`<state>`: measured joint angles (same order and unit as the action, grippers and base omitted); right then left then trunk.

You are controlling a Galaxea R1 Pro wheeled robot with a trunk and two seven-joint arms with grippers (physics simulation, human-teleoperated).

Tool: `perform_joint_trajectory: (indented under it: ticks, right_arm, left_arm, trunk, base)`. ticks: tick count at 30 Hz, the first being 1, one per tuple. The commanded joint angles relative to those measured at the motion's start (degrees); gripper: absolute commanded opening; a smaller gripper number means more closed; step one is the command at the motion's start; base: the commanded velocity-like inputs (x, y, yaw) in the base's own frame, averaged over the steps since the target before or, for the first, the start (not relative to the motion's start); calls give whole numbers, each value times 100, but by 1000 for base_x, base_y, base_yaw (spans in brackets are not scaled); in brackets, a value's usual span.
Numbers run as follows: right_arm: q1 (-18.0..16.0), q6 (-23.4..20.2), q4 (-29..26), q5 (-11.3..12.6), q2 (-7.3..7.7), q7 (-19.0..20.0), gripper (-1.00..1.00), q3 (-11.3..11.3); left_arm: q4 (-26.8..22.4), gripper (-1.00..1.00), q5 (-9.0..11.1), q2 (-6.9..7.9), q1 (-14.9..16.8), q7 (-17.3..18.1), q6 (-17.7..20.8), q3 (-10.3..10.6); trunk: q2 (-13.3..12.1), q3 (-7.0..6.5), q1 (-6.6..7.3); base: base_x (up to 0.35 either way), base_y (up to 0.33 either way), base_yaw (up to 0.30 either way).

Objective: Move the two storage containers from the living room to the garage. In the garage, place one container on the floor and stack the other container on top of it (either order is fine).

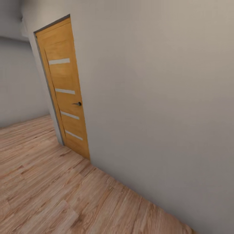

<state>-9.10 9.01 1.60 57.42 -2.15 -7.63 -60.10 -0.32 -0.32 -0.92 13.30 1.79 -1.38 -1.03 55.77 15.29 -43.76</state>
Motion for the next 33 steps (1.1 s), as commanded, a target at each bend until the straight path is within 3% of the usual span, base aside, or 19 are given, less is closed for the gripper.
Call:
perform_joint_trajectory:
  ticks: [1, 23, 33]
  right_arm:
    - [-4, 22, 16, 41, -6, -2, 100, -42]
    - [-4, 39, 16, 36, -13, 6, 100, -45]
    - [-4, 39, 16, 33, -14, 7, 100, -46]
  left_arm:
    - [6, 100, -3, 0, 5, 14, -13, -11]
    - [6, 100, -3, 0, 5, 14, -14, -11]
    - [6, 100, 5, 4, 5, 14, -11, -11]
  trunk:
    - [4, 8, -4]
    - [4, 10, -4]
    - [4, 10, -4]
  base:
    - [311, 0, 249]
    - [306, 0, 36]
    - [37, 0, 260]
